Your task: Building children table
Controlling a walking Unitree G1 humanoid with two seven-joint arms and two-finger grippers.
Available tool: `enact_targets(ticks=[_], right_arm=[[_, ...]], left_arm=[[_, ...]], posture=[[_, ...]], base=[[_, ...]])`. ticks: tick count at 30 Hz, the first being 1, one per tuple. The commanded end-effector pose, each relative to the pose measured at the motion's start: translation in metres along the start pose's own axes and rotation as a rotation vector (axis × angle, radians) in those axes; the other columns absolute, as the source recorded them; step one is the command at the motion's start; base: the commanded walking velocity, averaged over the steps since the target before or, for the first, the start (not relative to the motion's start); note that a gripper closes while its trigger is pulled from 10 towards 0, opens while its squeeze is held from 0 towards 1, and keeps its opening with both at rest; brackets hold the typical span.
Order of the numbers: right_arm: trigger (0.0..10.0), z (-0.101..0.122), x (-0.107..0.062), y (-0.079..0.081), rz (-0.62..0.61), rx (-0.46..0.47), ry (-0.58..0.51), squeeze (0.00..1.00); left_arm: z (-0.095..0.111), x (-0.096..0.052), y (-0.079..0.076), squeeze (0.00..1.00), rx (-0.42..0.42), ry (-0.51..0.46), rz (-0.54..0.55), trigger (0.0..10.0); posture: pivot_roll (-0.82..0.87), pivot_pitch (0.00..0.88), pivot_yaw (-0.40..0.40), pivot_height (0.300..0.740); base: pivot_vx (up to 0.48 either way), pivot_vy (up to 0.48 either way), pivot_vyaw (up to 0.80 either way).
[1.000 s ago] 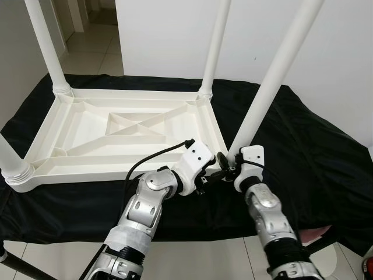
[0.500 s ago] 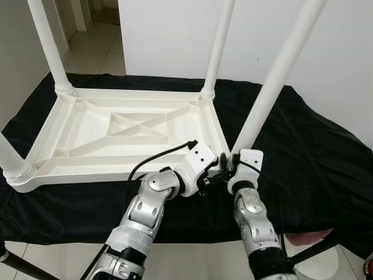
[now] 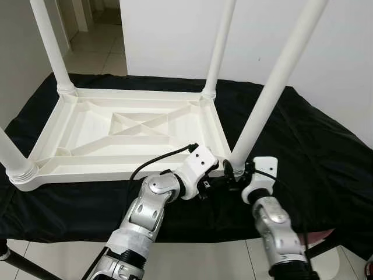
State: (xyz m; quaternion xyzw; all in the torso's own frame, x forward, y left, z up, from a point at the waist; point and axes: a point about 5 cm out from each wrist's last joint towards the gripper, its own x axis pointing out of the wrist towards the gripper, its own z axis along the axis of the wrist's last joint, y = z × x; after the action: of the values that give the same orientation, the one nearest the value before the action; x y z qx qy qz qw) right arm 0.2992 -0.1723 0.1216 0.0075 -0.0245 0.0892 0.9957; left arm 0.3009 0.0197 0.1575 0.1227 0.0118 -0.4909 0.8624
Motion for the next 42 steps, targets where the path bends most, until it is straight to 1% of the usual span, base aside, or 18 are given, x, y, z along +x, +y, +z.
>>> enact_targets(ticks=[1, 2, 6, 9, 12, 14, 15, 16, 18, 19, 29, 34, 37, 38, 39, 40, 41, 42], right_arm=[[10.0, 0.003, -0.001, -0.007, 0.033, -0.005, -0.002, 0.00], [10.0, 0.003, -0.001, -0.007, 0.033, -0.005, -0.002, 0.00], [10.0, 0.009, 0.004, -0.011, 0.124, -0.043, -0.009, 0.00], [10.0, 0.012, 0.015, -0.014, 0.248, -0.087, 0.010, 0.00], [10.0, 0.011, 0.019, -0.013, 0.278, -0.102, 0.021, 0.00], [10.0, 0.004, 0.030, -0.009, 0.348, -0.128, 0.079, 0.00], [10.0, 0.004, 0.030, -0.009, 0.348, -0.128, 0.079, 0.00], [4.5, 0.001, 0.033, -0.009, 0.371, -0.142, 0.100, 0.00], [4.5, 0.000, 0.034, -0.009, 0.375, -0.145, 0.102, 0.00], [0.0, 0.000, 0.034, -0.009, 0.395, -0.145, 0.110, 0.00], [0.0, -0.002, 0.034, -0.015, 0.413, -0.138, 0.110, 0.00], [0.0, -0.005, 0.032, -0.014, 0.407, -0.122, 0.106, 0.00], [0.0, -0.008, 0.030, -0.013, 0.382, -0.107, 0.104, 0.00], [0.0, -0.009, 0.029, -0.013, 0.341, -0.095, 0.102, 0.00], [2.2, -0.011, 0.029, -0.013, 0.298, -0.087, 0.102, 0.00], [2.2, -0.011, 0.029, -0.013, 0.298, -0.087, 0.102, 0.00], [10.0, -0.011, 0.029, -0.013, 0.260, -0.078, 0.098, 0.00], [10.0, -0.013, 0.030, -0.011, 0.198, -0.049, 0.097, 0.00]], left_arm=[[0.000, 0.001, 0.004, 0.00, -0.010, -0.002, 0.110, 10.0], [0.000, 0.001, 0.004, 0.00, -0.010, -0.002, 0.110, 10.0], [0.001, 0.002, 0.004, 0.00, -0.006, -0.002, 0.106, 10.0], [0.002, 0.002, 0.006, 0.00, 0.000, -0.004, 0.105, 10.0], [0.003, 0.002, 0.007, 0.00, 0.002, -0.005, 0.104, 10.0], [0.003, 0.002, 0.007, 0.00, 0.007, -0.005, 0.104, 10.0], [0.003, 0.002, 0.007, 0.00, 0.007, -0.005, 0.104, 10.0], [0.004, 0.002, 0.008, 0.00, 0.008, -0.006, 0.105, 10.0], [0.004, 0.002, 0.008, 0.00, 0.008, -0.006, 0.106, 10.0], [0.004, 0.001, 0.008, 0.00, 0.008, -0.006, 0.111, 10.0], [0.003, 0.000, 0.009, 0.00, 0.006, -0.003, 0.118, 10.0], [0.004, 0.002, 0.009, 0.00, 0.005, -0.006, 0.113, 10.0], [0.005, 0.003, 0.008, 0.00, 0.004, -0.008, 0.106, 10.0], [0.005, 0.003, 0.008, 0.00, 0.003, -0.008, 0.104, 10.0], [0.005, 0.004, 0.007, 0.00, 0.002, -0.008, 0.103, 10.0], [0.005, 0.004, 0.007, 0.00, 0.002, -0.008, 0.103, 10.0], [0.005, 0.004, 0.007, 0.00, 0.001, -0.008, 0.102, 10.0], [0.005, 0.004, 0.007, 0.00, 0.000, -0.007, 0.101, 10.0]], posture=[[0.03, 0.004, -0.049, 0.740], [0.03, 0.004, -0.049, 0.740], [0.03, 0.000, -0.043, 0.740], [0.03, 0.000, -0.037, 0.740], [0.03, 0.000, -0.036, 0.740], [0.04, 0.000, -0.034, 0.740], [0.04, 0.000, -0.034, 0.740], [0.05, 0.000, -0.035, 0.740], [0.05, 0.000, -0.035, 0.740], [0.05, 0.000, -0.038, 0.740], [0.05, 0.000, -0.036, 0.740], [0.04, 0.000, -0.030, 0.740], [0.04, 0.000, -0.026, 0.740], [0.03, 0.001, -0.027, 0.740], [0.03, 0.004, -0.026, 0.740], [0.03, 0.004, -0.026, 0.740], [0.03, 0.006, -0.026, 0.740], [0.03, 0.011, -0.025, 0.740]], base=[[0.000, 0.000, 0.00], [0.000, 0.000, 0.00], [0.000, 0.000, 0.00], [0.000, 0.000, 0.00], [0.000, 0.000, 0.00], [0.000, 0.000, 0.00], [0.000, 0.000, 0.00], [0.000, 0.000, 0.00], [0.000, 0.000, 0.00], [0.000, 0.000, 0.00], [0.000, 0.000, 0.00], [0.000, 0.000, 0.00], [0.000, 0.000, 0.00], [0.000, 0.000, 0.00], [0.000, 0.000, 0.00], [0.000, 0.000, 0.00], [0.000, 0.000, 0.00], [0.000, 0.000, 0.00]])
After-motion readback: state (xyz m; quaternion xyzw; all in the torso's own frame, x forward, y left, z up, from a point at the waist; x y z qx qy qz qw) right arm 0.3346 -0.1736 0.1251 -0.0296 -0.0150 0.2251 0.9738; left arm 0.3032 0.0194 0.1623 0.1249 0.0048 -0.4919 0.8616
